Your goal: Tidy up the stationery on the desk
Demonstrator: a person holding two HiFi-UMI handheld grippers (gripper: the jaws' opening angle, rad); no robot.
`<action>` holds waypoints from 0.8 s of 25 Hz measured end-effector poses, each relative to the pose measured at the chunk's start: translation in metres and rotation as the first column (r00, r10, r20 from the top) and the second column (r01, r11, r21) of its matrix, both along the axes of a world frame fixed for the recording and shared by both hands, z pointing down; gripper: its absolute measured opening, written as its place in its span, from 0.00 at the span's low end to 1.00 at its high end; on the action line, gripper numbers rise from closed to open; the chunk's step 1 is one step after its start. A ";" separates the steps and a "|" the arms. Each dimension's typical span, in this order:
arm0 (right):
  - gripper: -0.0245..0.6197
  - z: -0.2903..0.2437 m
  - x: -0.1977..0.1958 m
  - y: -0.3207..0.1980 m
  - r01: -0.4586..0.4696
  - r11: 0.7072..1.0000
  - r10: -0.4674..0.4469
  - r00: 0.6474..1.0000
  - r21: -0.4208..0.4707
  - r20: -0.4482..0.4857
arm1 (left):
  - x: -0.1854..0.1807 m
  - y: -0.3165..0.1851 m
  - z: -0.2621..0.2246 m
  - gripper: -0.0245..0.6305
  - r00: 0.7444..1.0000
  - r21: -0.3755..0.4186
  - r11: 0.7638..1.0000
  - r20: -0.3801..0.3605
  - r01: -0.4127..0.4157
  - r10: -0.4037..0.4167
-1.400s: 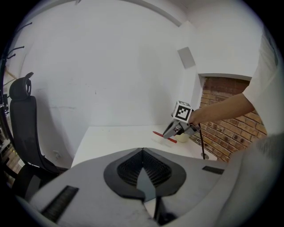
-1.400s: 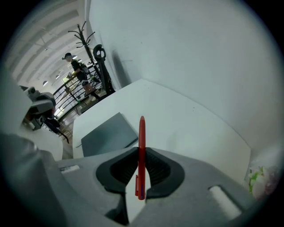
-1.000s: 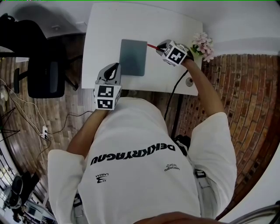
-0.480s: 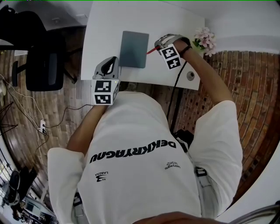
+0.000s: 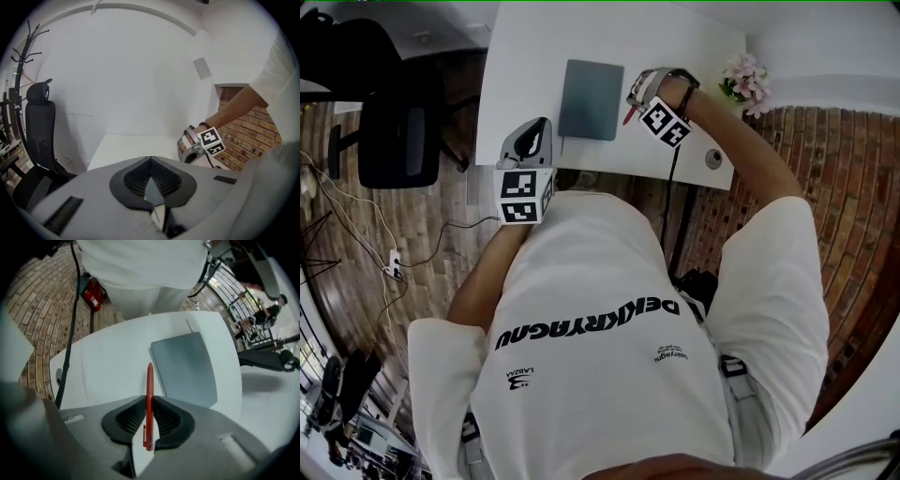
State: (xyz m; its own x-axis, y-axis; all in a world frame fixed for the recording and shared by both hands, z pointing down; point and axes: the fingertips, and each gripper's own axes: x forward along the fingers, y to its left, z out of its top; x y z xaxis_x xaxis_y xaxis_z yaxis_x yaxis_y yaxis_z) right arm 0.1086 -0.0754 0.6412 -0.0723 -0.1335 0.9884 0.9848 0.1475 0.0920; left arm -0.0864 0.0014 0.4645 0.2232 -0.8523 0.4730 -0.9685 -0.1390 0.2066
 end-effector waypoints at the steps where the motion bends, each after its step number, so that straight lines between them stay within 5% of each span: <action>1: 0.12 0.003 -0.001 0.002 0.026 1.000 -0.026 1.000 0.000 0.001 | 0.000 0.000 0.000 0.04 1.000 0.000 1.000 0.001 0.003 -0.003; 15: 0.12 0.032 0.003 0.003 0.110 0.994 -0.112 0.989 -0.028 -0.092 | -0.001 -0.007 0.008 0.04 1.000 -0.019 0.999 0.013 0.026 -0.026; 20: 0.12 0.037 -0.005 0.007 0.175 0.984 -0.176 0.983 -0.033 -0.047 | 0.000 -0.010 0.011 0.04 1.000 -0.031 0.999 0.014 0.025 -0.025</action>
